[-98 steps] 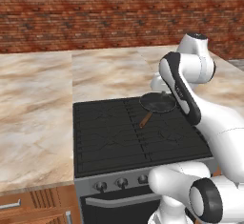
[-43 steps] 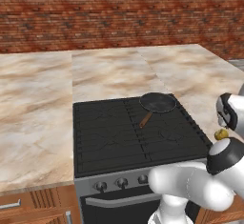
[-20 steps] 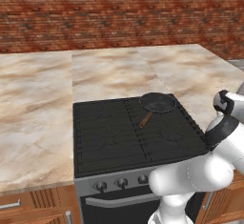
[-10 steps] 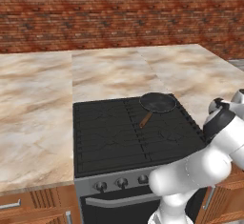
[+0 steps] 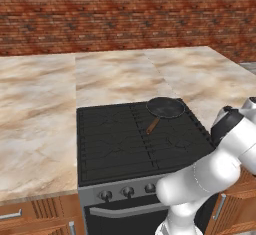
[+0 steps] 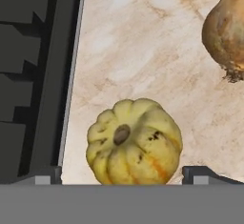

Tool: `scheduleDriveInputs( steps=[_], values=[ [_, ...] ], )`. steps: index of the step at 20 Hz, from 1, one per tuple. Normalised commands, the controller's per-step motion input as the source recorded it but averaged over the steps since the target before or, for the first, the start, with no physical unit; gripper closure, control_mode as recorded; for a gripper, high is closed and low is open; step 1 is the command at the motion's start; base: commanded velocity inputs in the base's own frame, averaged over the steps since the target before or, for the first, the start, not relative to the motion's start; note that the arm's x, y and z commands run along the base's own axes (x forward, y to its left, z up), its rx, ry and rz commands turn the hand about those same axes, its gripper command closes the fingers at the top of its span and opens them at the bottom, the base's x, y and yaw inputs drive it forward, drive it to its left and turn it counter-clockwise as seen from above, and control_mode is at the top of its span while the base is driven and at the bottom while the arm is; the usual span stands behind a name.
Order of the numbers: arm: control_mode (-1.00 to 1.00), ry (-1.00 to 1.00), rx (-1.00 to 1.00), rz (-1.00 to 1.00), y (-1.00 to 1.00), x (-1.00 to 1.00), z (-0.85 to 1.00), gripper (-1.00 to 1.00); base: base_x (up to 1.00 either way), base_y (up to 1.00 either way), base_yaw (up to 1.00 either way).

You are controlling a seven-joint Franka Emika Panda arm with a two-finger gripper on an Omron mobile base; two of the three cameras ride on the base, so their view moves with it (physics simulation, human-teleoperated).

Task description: Put the onion and squash in the pan. Then turn on the rear right burner and set the heat to medium.

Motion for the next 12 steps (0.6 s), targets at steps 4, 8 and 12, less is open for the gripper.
scheduleDriveInputs(
  steps=[4, 8, 12],
  values=[
    [-1.0, 0.0, 0.0, 0.0, -0.01, 0.11, -0.19, -1.0, 0.0, 0.0, 0.0],
    [-1.0, 0.0, 0.0, 0.0, -0.11, 0.06, -0.25, -1.0, 0.0, 0.0, 0.0],
    [-1.0, 0.0, 0.0, 0.0, -0.15, 0.0, -0.19, -1.0, 0.0, 0.0, 0.0]
  ],
)
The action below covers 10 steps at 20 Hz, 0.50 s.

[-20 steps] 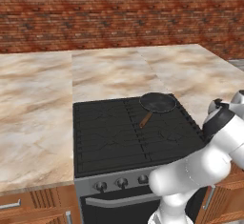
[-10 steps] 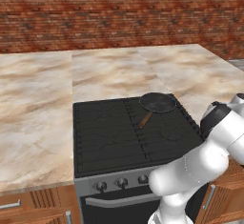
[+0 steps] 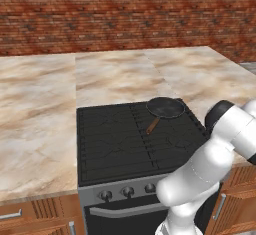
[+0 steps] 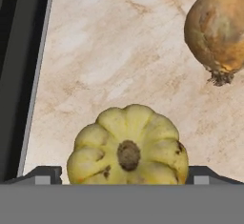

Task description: Put the onion and squash in the pan. Then turn on the rear right burner and set the heat to medium.

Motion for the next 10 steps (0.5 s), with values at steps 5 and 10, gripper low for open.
scheduleDriveInputs(
  steps=[5, 10],
  values=[
    [-1.0, 0.0, 0.0, 0.0, -0.01, 0.0, -0.02, -1.0, 0.0, 0.0, 0.0],
    [-1.0, 0.0, 0.0, 0.0, 0.0, 0.0, 0.0, 1.0, 0.0, 0.0, 0.0]
  ],
)
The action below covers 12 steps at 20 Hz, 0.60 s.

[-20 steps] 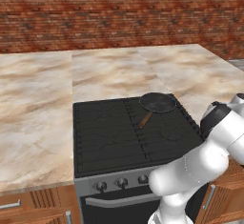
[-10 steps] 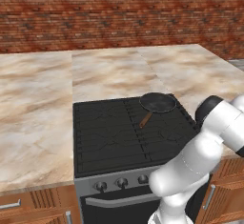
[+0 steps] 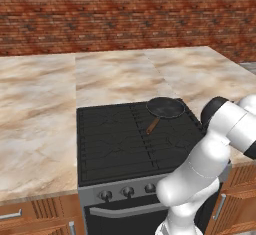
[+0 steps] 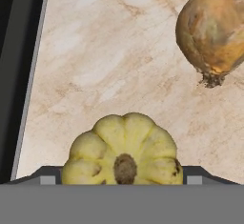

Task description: Put the onion and squash in the pan. Then turn on the rear right burner and set the heat to medium.

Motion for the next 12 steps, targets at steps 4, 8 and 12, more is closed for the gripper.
scheduleDriveInputs(
  steps=[4, 8, 12],
  values=[
    [-1.0, 0.0, 0.0, 0.0, 0.0, 0.0, 0.0, 1.0, 0.0, 0.0, 0.0],
    [-1.0, 0.0, 0.0, 0.0, 0.01, -0.02, 0.0, 1.0, 0.0, 0.0, 0.0],
    [-1.0, -0.05, 0.0, 0.04, 0.18, -0.26, 0.27, 1.0, 0.0, 0.0, 0.0]
  ],
)
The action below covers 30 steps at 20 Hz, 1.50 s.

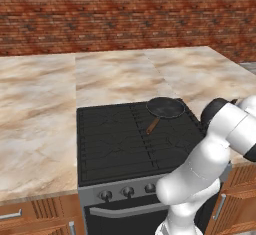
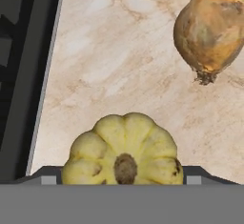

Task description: Put the onion and squash in the pan. Then turn on the rear right burner and set the heat to medium.

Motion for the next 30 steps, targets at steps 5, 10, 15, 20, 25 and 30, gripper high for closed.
scheduleDriveInputs(
  steps=[5, 10, 15, 20, 25, 30],
  values=[
    [-1.0, -0.15, -0.01, 0.05, 0.69, -0.12, 0.77, 1.0, 0.0, 0.0, 0.0],
    [-1.0, -0.06, -0.03, 0.03, 0.99, 0.11, 0.89, 1.0, 0.0, 0.0, 0.0],
    [-1.0, 0.0, -0.01, 0.0, 1.0, 0.46, 0.73, 1.0, 0.0, 0.0, 0.0],
    [-1.0, 0.04, 0.0, 0.0, 0.93, 0.61, 0.69, 1.0, 0.0, 0.0, 0.0],
    [-1.0, 0.11, 0.0, 0.0, 0.63, 0.96, 0.4, 1.0, 0.0, 0.0, 0.0],
    [-1.0, 0.24, 0.0, 0.0, 0.09, 1.0, 0.03, 1.0, 0.0, 0.0, 0.0]
  ],
)
